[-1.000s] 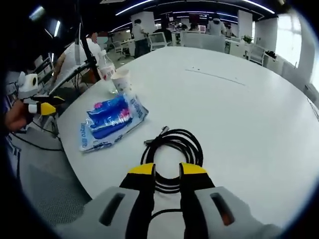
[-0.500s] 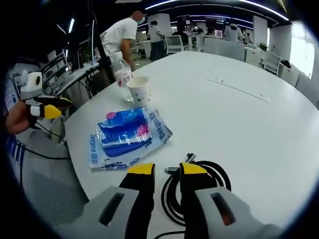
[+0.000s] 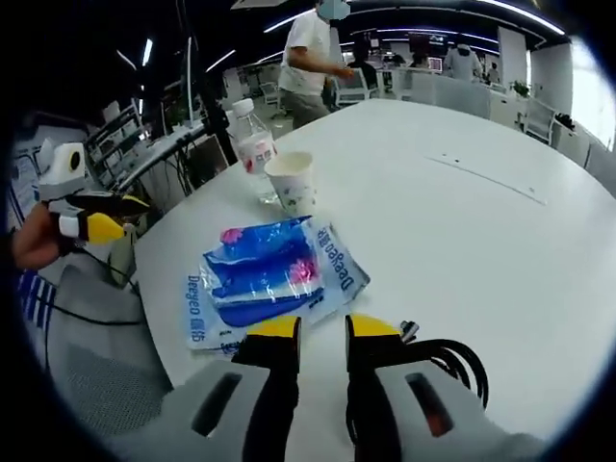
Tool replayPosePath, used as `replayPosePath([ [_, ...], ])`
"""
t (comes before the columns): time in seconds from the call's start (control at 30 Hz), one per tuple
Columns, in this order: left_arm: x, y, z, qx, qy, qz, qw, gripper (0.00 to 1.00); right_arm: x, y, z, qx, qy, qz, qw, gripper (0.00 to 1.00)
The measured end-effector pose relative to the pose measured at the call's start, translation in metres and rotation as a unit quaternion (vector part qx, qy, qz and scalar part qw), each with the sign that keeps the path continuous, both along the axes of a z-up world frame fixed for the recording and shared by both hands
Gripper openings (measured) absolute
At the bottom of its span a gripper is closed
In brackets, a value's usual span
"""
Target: Arrange the tabletop items into an orderly group along one side of the table until the central work area is clear of visible clutter.
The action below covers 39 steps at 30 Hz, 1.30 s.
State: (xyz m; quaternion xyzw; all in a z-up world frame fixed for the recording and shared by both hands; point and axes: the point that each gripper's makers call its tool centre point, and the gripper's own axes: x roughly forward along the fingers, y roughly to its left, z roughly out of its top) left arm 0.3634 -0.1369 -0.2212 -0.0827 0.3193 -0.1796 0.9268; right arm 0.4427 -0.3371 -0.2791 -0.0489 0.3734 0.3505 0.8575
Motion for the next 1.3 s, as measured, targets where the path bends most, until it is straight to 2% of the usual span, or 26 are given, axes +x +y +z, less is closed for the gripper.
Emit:
replayPosePath([
  [0.27,0.000,0.003,0.003,0.002,0.000,0.000,1.0000,0.55,0.020,0.020,-0.008,0.017,0.012,-0.005,0.9998,0.17],
  [0.57,-0.003,0.006,0.004,0.002,0.002,0.000,1.0000,0.55,0.031,0.034,-0.012,0.023,0.025,-0.011,0.9994,0.17],
  [0.63,-0.003,0.008,0.005,0.002,0.002,0.000,1.0000,0.55,0.035,0.036,-0.014,0.030,0.029,-0.024,0.9988,0.17],
  [1.03,-0.006,0.012,0.009,-0.001,0.001,0.008,1.0000,0.55,0.042,0.043,-0.030,0.046,0.058,-0.052,0.9959,0.17],
  [1.3,-0.010,0.016,0.009,-0.002,0.002,0.014,0.9999,0.55,0.047,0.052,-0.035,0.042,0.058,-0.039,0.9966,0.15],
])
